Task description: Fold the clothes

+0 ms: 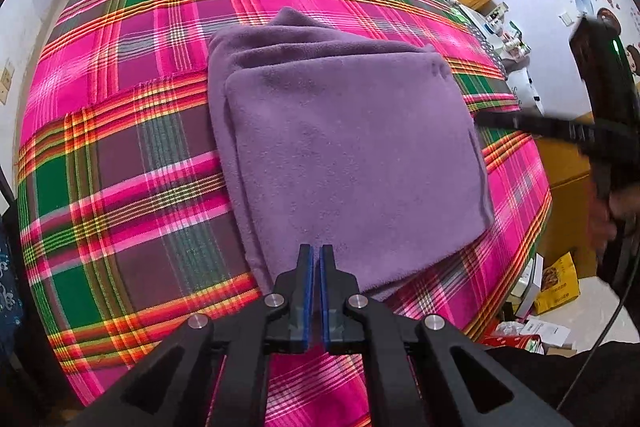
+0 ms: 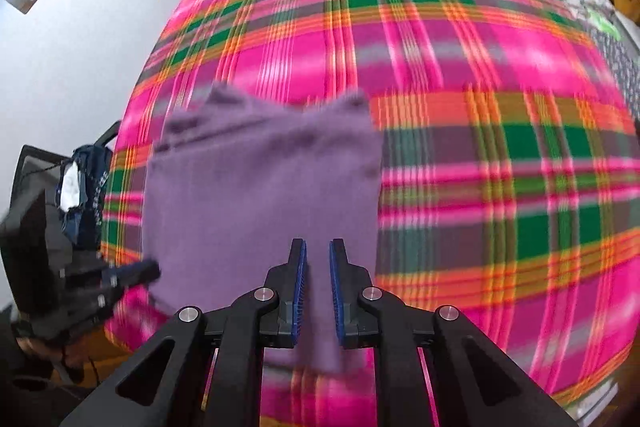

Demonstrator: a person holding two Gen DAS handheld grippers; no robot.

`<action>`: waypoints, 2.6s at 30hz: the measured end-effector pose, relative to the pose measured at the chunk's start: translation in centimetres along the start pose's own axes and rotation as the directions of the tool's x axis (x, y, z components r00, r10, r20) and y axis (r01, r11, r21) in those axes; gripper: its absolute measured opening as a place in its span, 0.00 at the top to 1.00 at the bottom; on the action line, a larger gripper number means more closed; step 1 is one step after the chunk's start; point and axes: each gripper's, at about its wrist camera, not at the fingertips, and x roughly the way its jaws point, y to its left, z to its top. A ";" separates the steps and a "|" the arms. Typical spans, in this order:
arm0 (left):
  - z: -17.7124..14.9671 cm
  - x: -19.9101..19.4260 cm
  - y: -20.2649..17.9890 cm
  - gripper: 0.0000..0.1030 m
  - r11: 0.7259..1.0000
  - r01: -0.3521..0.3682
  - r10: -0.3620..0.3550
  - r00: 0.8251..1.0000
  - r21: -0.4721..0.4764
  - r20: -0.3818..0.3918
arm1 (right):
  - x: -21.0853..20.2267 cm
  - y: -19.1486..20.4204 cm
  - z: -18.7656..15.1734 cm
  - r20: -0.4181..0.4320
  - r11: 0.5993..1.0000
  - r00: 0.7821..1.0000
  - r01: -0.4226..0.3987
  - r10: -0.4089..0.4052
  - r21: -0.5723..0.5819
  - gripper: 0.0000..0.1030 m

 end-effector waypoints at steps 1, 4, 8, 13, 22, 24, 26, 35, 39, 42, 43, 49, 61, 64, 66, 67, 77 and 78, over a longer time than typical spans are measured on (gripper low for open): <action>0.1 0.1 0.0 0.98 1.000 0.001 -0.001 1.000 -0.009 0.003 | 0.0 -0.1 0.7 0.011 1.000 1.000 0.004 -0.004 -0.004 0.87; 0.0 0.0 0.1 0.98 1.000 -0.001 0.001 1.000 -0.018 0.007 | 0.5 -0.3 2.7 0.031 1.000 1.000 -0.002 0.002 -0.002 0.87; -0.2 -0.1 0.4 0.98 1.000 0.004 -0.003 1.000 -0.030 0.012 | 3.3 0.0 4.8 -0.008 0.999 1.000 0.004 -0.004 -0.033 0.87; 0.5 -1.1 0.7 0.98 0.997 0.009 -0.010 1.000 -0.074 -0.011 | 3.7 -0.1 5.5 -0.020 0.999 1.000 0.004 -0.005 -0.046 0.87; 6.8 -1.9 1.6 0.97 0.997 -0.054 0.059 0.994 -0.058 0.087 | 2.6 1.9 5.5 0.001 0.996 0.998 -0.055 0.055 -0.066 0.87; 7.8 -1.0 2.0 0.97 0.996 -0.067 0.071 0.995 -0.060 0.075 | 3.5 2.5 5.6 -0.016 0.995 0.999 -0.053 0.052 -0.083 0.87; 8.1 -0.1 2.3 0.97 0.996 -0.068 0.071 0.996 -0.060 0.054 | 4.5 2.4 6.0 -0.029 0.996 0.998 -0.049 0.047 -0.080 0.88; 5.5 -2.3 1.4 0.97 0.996 -0.040 0.046 0.997 -0.080 0.069 | 2.1 2.8 3.9 -0.011 0.995 0.997 -0.081 0.080 -0.052 0.87; 2.3 -2.9 0.4 0.97 0.998 -0.032 0.035 0.998 -0.060 0.046 | 1.5 3.4 -0.1 -0.045 0.996 0.997 -0.062 0.059 -0.065 0.86; 0.2 -2.9 -0.2 0.97 0.999 -0.016 0.017 1.000 -0.044 0.018 | 1.5 3.4 -2.8 -0.069 0.997 0.997 -0.040 0.035 -0.063 0.72; -0.3 -2.4 -0.2 0.97 0.999 -0.016 0.016 1.000 -0.040 -0.004 | 1.6 3.4 -3.6 -0.075 0.997 0.997 -0.034 0.030 -0.064 0.72; -0.8 -1.9 -0.2 0.97 0.999 -0.026 0.025 1.000 -0.025 -0.014 | 2.1 4.3 -4.1 -0.072 0.996 0.997 -0.002 -0.005 -0.090 0.70; -1.4 -2.1 -1.1 0.97 0.993 -0.105 0.104 0.994 -0.046 -0.019 | 1.3 3.7 -6.1 -0.094 0.990 0.995 0.028 -0.041 -0.138 0.70; -1.0 -1.9 -1.8 0.96 0.988 -0.139 0.138 0.990 -0.073 -0.016 | 0.7 3.2 -6.0 -0.086 0.987 0.996 0.022 -0.036 -0.161 0.70; -1.0 -1.4 -2.1 0.96 0.983 -0.158 0.157 0.987 -0.091 -0.020 | 1.2 2.6 -6.2 -0.115 0.987 0.993 0.017 -0.036 -0.161 0.70; -1.0 -1.2 -2.1 0.96 0.981 -0.165 0.164 0.986 -0.101 -0.024 | 1.5 2.2 -6.2 -0.130 0.986 0.991 0.014 -0.035 -0.164 0.70; -1.4 -2.3 -3.8 0.96 0.950 -0.255 0.258 0.966 -0.180 -0.005 | -0.7 0.3 -5.5 -0.100 0.976 0.995 -0.041 0.020 -0.213 0.70; -1.3 -2.4 -4.1 0.96 0.947 -0.262 0.266 0.964 -0.186 -0.001 | -0.9 0.2 -5.3 -0.096 0.975 0.995 -0.047 0.027 -0.216 0.70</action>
